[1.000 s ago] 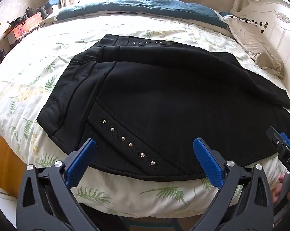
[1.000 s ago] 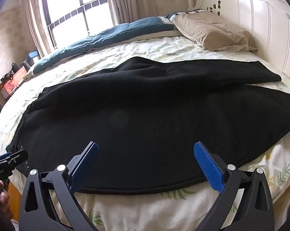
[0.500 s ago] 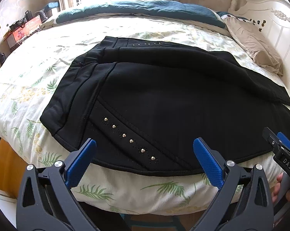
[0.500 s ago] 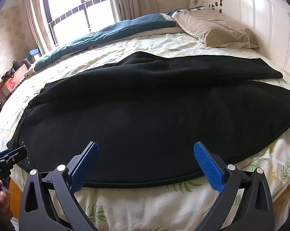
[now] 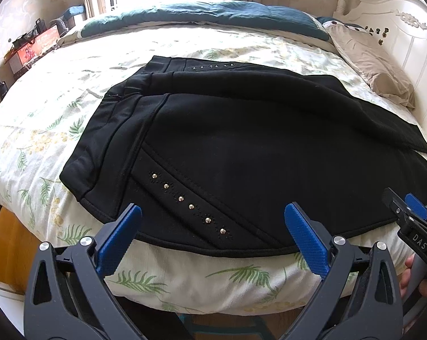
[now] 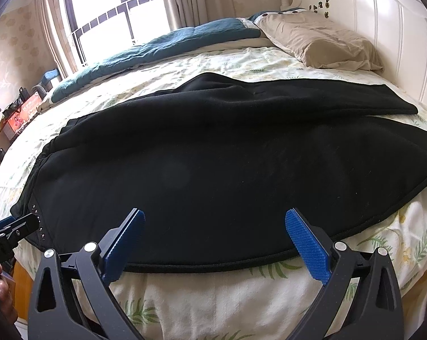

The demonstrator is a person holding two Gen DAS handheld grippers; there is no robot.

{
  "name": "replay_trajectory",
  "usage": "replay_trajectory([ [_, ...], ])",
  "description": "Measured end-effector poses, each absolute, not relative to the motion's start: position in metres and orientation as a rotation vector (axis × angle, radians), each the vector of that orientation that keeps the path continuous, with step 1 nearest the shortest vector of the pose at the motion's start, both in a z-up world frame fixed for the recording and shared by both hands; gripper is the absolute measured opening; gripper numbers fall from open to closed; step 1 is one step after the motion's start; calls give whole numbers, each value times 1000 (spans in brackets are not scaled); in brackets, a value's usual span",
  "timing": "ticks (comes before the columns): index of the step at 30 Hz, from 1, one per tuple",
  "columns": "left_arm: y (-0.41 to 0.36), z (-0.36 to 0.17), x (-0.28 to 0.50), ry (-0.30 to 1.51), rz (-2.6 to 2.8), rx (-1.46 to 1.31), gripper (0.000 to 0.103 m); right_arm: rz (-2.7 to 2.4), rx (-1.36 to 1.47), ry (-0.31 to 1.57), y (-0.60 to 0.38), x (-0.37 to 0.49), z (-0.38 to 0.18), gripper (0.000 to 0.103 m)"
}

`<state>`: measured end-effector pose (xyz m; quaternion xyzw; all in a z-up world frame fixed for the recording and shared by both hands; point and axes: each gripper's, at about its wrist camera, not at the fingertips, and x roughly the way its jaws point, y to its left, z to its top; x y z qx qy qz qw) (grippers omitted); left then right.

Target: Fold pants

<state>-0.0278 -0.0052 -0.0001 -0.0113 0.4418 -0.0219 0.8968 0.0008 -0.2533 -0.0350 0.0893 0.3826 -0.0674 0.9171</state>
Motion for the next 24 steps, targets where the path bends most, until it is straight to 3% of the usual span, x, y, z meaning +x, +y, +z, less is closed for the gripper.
replay_trajectory([
  [24, -9, -1, -26, 913, -54, -9, 101, -139, 189, 792, -256, 1, -36, 99],
])
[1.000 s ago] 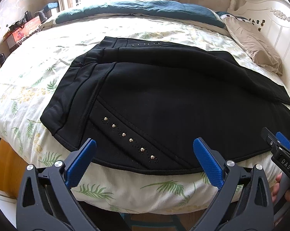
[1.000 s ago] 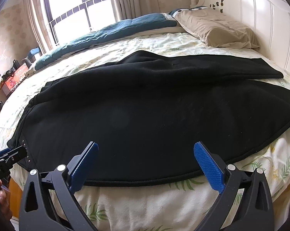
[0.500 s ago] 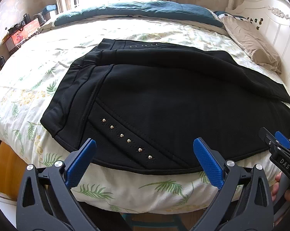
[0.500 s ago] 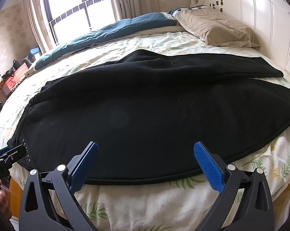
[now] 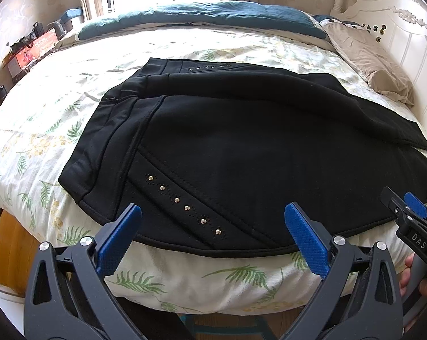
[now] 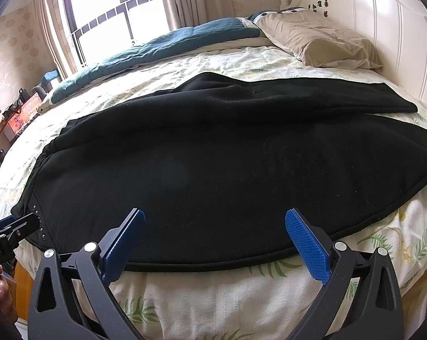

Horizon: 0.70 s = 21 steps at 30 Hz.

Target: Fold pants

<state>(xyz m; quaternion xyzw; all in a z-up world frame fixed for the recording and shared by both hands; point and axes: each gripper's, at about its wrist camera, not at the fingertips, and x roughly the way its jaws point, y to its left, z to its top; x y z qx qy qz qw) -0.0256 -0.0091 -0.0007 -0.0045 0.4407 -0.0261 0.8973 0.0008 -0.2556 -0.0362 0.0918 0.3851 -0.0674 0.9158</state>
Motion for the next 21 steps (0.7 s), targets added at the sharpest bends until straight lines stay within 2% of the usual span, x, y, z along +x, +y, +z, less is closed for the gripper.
replay_trajectory([
  [21, -11, -4, -28, 917, -62, -5, 101, -135, 188, 804, -254, -1, -39, 99],
])
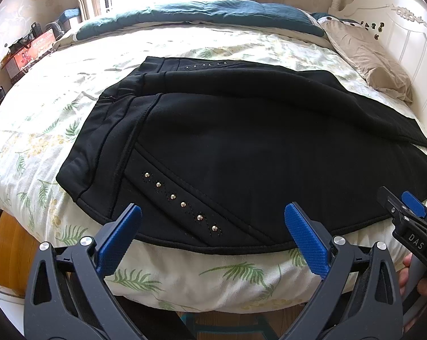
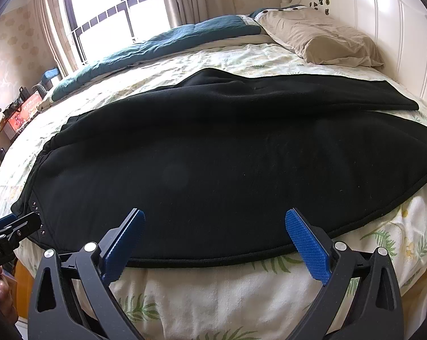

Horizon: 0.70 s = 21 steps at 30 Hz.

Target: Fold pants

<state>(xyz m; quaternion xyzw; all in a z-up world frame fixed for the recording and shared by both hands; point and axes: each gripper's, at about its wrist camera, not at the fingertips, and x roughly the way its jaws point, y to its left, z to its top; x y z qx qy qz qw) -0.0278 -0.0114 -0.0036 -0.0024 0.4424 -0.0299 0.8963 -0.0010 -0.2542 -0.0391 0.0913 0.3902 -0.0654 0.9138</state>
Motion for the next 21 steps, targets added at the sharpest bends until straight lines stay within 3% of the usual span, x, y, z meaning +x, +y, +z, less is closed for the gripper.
replay_trajectory([
  [21, -12, -4, -30, 923, -66, -3, 101, -133, 189, 809, -254, -2, -39, 99],
])
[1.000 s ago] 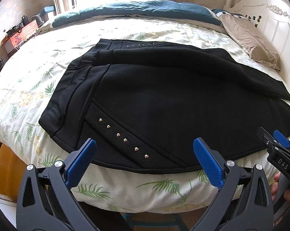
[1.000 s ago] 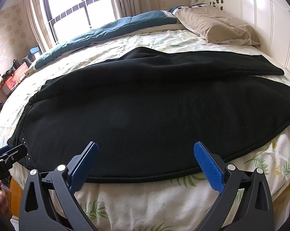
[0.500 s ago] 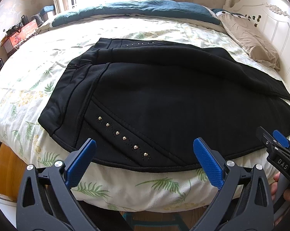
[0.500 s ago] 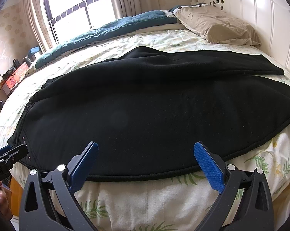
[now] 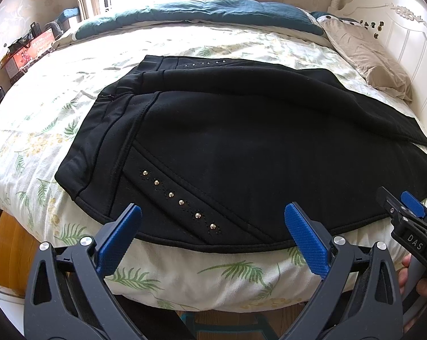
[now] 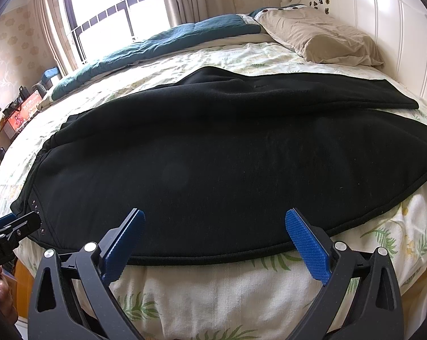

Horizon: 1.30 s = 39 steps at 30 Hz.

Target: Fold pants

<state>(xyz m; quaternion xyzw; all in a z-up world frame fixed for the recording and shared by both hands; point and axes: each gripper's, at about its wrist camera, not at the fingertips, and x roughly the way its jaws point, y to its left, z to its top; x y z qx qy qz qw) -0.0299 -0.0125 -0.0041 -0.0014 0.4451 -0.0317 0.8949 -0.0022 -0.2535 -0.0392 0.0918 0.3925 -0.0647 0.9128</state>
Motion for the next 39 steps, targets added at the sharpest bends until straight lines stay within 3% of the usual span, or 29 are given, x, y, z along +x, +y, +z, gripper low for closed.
replay_trajectory([
  [26, -3, 3, -3, 891, -122, 34, 101, -45, 169, 820, -259, 34, -25, 99],
  [34, 37, 27, 73, 963, -351, -62, 101, 113, 207, 780, -280, 109, 12, 99],
  [39, 80, 40, 144, 912, -394, -3, 101, 253, 150, 781, -297, 186, 29, 99],
])
